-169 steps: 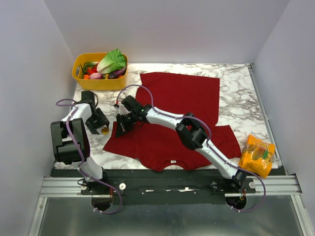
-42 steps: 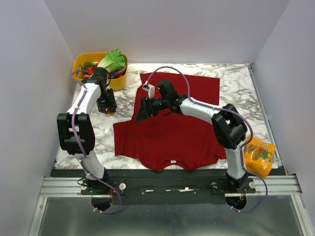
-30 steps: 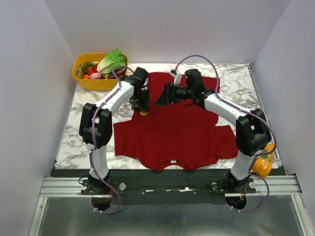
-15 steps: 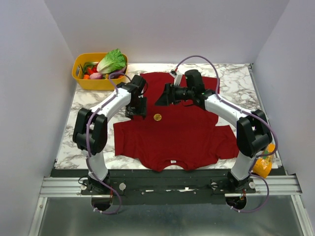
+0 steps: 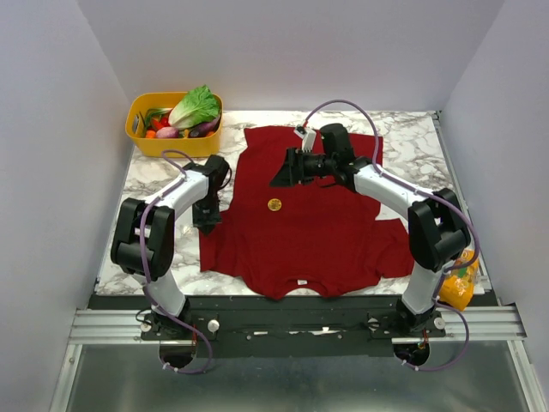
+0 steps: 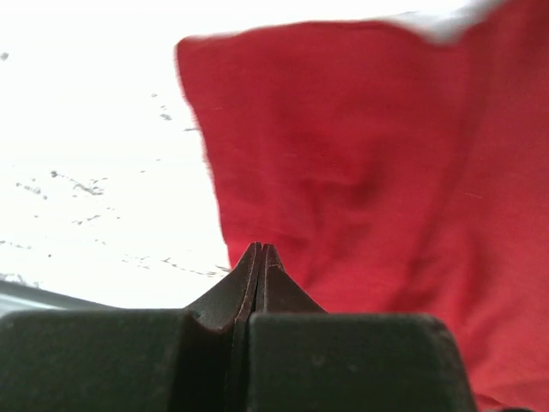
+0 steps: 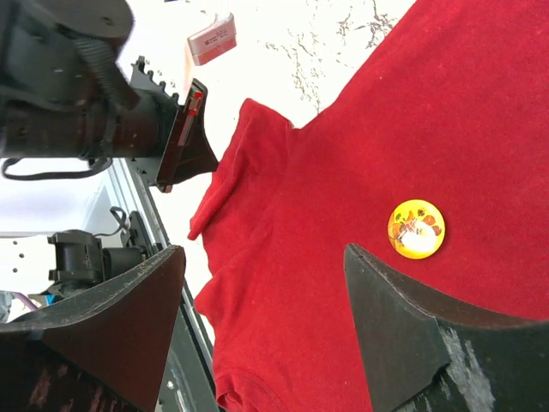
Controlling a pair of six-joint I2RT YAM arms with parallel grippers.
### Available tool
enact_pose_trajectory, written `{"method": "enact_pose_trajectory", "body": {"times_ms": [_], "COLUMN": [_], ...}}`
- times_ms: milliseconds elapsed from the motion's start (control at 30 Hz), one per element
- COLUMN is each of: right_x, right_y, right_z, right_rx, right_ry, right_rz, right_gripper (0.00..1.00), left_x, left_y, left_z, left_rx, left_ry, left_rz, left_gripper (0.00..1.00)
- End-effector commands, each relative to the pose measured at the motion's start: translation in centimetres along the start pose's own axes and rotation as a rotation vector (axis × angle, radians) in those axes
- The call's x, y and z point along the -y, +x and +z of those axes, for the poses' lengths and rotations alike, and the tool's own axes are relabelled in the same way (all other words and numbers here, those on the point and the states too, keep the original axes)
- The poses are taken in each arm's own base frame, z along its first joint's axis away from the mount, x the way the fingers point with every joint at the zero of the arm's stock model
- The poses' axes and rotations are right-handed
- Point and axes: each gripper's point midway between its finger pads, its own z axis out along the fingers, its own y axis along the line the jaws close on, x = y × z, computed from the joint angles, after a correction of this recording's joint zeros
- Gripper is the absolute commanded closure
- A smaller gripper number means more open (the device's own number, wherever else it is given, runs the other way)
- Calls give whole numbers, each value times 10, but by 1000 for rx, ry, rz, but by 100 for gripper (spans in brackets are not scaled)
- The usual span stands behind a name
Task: Pin the brooch onto the clothing
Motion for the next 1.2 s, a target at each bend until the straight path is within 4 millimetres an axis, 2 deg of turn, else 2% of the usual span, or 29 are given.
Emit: {"method": "enact_pose_trajectory", "body": {"times_ms": [0,167,367,533,633,800,900,1067,1167], "right_x": [-3,-3,-2,-3,-4,-4,-3,-1,4], "right_y": [4,5,6,6,8,8,9,9,10], "right_z": [6,7,8,9,9,9,9,6,2], "right_rx": [-20,-27,-28,-32,-38,-40,-41,-37,-26], "right_ry": [-35,-45,-46,-54,-60,-61,-57,-32,10], "right_rz": [6,14,16,14,17,18,18,5,-2], "right_gripper": [18,18,18,18,18,18,18,18,18], "left_x": [-17,-15,-25,-57,-67,-78,-73,-75,-65], "left_y": [0,2,7,6,1,-23,-40,-76,-91], "left_z": [14,26,43,45,47,38,32,-3,-26], "left_rx": [-2,-20,-56,-70,-73,-32,8,155,248], "left_ry": [-67,-65,-135,-265,-272,-345,-322,-322,-301], "left_rz": [-41,-51,-52,-80,-111,-120,-122,-143,-130], "left_gripper": [100,100,100,100,100,100,100,100,100]}}
